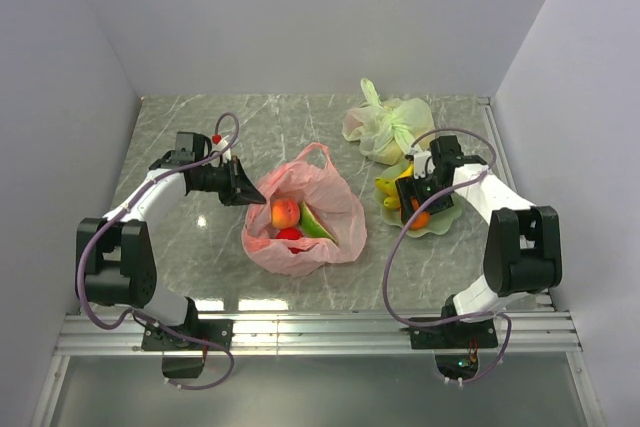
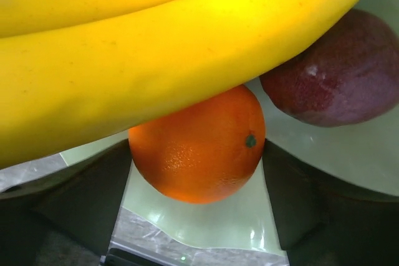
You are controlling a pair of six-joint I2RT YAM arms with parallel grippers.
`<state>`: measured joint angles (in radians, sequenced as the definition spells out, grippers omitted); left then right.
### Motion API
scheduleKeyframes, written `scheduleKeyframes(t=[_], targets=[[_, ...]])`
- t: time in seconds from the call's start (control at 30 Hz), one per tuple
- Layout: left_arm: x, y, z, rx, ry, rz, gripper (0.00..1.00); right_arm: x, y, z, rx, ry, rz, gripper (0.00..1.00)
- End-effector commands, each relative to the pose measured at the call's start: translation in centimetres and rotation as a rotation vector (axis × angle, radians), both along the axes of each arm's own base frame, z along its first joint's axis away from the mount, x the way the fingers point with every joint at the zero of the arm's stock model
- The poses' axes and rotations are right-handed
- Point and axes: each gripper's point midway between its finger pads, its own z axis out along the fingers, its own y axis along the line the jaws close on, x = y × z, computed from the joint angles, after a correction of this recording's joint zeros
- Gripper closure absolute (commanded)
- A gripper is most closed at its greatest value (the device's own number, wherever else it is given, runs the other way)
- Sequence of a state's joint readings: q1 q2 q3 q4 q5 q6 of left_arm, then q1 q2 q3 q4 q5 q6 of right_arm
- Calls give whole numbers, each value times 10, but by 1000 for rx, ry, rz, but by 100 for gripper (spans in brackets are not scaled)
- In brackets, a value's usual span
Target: Place the fake fruits into the plastic bag and tie a complex knot
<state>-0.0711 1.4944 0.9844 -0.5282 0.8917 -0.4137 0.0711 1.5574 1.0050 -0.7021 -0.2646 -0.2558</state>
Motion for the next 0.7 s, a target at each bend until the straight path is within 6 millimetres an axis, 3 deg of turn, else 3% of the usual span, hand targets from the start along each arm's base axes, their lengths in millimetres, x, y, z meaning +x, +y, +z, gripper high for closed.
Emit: scheduleKeyframes(t=[0.0,0.13,0.23,0.33,0.43,0.5,0.67], targets=[[9,1,12,0,-42,3,99,-2,1,6,28,-9,-4,18],[9,1,13,0,-48,5,99,-12,-7,39,34,-60,-11,36],[8,1,14,-4,-50,6,99,-10,-13,85,28,-157,-5,40],[9,0,16,-13,-52,2,99,-12,-5,126,65,-244,40,43],[13,-1,21,-16,-58,-9,100,-22,29,159,215,-262,142,49],[16,-2,24,-17,-60,-12,99,-30,61,167,299,-225,227,52],[19,-3,28,-32,-66,-19,99,-20,140,193,387,-323,371,55]])
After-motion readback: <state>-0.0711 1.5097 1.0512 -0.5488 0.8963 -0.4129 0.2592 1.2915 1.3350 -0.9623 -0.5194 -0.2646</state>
